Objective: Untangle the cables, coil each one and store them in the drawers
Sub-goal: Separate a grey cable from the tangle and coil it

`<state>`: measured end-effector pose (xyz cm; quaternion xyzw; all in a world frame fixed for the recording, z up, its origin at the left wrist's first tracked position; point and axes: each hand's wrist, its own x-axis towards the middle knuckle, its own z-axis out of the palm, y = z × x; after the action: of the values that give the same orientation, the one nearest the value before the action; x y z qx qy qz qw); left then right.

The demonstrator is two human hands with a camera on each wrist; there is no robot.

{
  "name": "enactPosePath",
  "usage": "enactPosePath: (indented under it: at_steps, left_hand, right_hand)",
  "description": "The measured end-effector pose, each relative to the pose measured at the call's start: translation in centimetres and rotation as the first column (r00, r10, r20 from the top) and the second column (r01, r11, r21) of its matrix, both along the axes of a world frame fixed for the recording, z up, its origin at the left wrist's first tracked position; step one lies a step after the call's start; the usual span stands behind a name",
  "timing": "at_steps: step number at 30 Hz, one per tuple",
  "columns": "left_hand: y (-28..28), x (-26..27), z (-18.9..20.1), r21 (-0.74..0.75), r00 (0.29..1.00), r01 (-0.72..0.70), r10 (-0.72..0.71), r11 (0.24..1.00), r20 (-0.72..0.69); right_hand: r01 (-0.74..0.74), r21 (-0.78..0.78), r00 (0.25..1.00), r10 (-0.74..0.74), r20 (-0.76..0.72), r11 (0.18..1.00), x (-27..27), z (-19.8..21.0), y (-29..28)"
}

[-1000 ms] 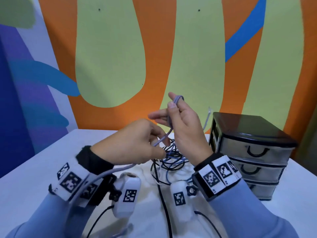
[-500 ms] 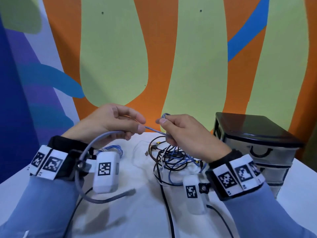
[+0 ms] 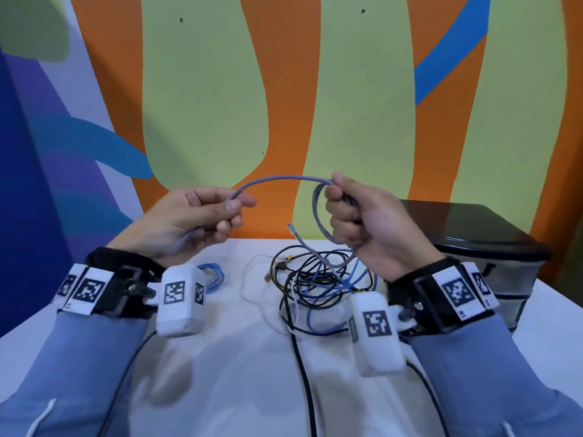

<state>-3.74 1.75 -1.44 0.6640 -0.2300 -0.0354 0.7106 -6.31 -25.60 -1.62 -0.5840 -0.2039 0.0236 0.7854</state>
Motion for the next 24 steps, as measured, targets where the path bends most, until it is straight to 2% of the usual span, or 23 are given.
enactPosePath:
  at_steps: [3,4,6,8,10,13,15,17,18,20,22,24]
  left_hand:
    - [-1.2,0.6,-0.4,-0.045,0.981,-0.187,0.189,0.981,0.047]
    - [-1.7,0.9,-0.6,0.008,0.969,-0.236,0.235,0.972,0.077]
    - [-2.6,1.1,-1.2,0.224,0.946,-0.306,0.270,0.925,0.176]
    - [-3.8,0.8,-2.0,0.486,0.948,-0.287,0.171,0.825,0.269]
    - [-5.4,-0.1,-2.6,0.664,0.969,-0.174,0.005,0.728,0.248]
    - [-6.8,-1.6,-2.5,0.715,0.976,-0.017,-0.143,0.698,0.163]
    - [-6.5,-2.3,-1.8,0.674,0.973,0.024,-0.173,0.738,0.155]
    - [-5.8,-2.6,-0.9,0.526,0.982,0.054,-0.140,0.849,0.125]
    - [-5.4,-2.6,-0.7,0.418,0.990,0.072,-0.116,0.905,0.082]
    - [-5.1,-2.5,-0.3,0.197,0.991,0.134,-0.128,0.971,-0.039]
    - [-5.1,-2.3,-0.3,-0.036,0.964,0.215,-0.218,0.976,-0.152]
    - [-5.2,-2.2,-0.4,-0.240,0.928,0.243,-0.298,0.940,-0.226]
  right_hand:
    - [-0.068,0.095,0.997,0.071,-0.030,0.993,0.2,-0.1,0.1]
    - [-0.116,0.141,0.992,0.121,-0.028,0.983,0.0,-0.1,0.4]
    - [-0.180,0.225,0.983,0.183,0.008,0.957,-0.1,-0.3,1.1]
    - [-0.170,0.271,0.985,0.161,0.053,0.948,-0.1,-0.5,2.0]
    - [-0.095,0.270,0.993,0.071,0.096,0.958,-0.1,-0.8,2.9]
    - [0.124,0.136,0.971,-0.149,0.189,0.983,0.4,-1.3,3.7]
    - [0.309,-0.062,0.907,-0.275,0.319,0.949,1.0,-2.0,3.8]
    - [0.472,-0.270,0.823,-0.310,0.475,0.839,1.2,-2.9,3.8]
    - [0.483,-0.333,0.820,-0.285,0.496,0.810,1.1,-3.0,3.9]
    - [0.392,-0.327,0.876,-0.241,0.417,0.860,0.9,-3.0,4.1]
    - [0.300,-0.273,0.917,-0.198,0.346,0.914,0.6,-2.6,4.4]
    - [0.243,-0.244,0.937,-0.161,0.310,0.939,0.6,-2.5,4.6]
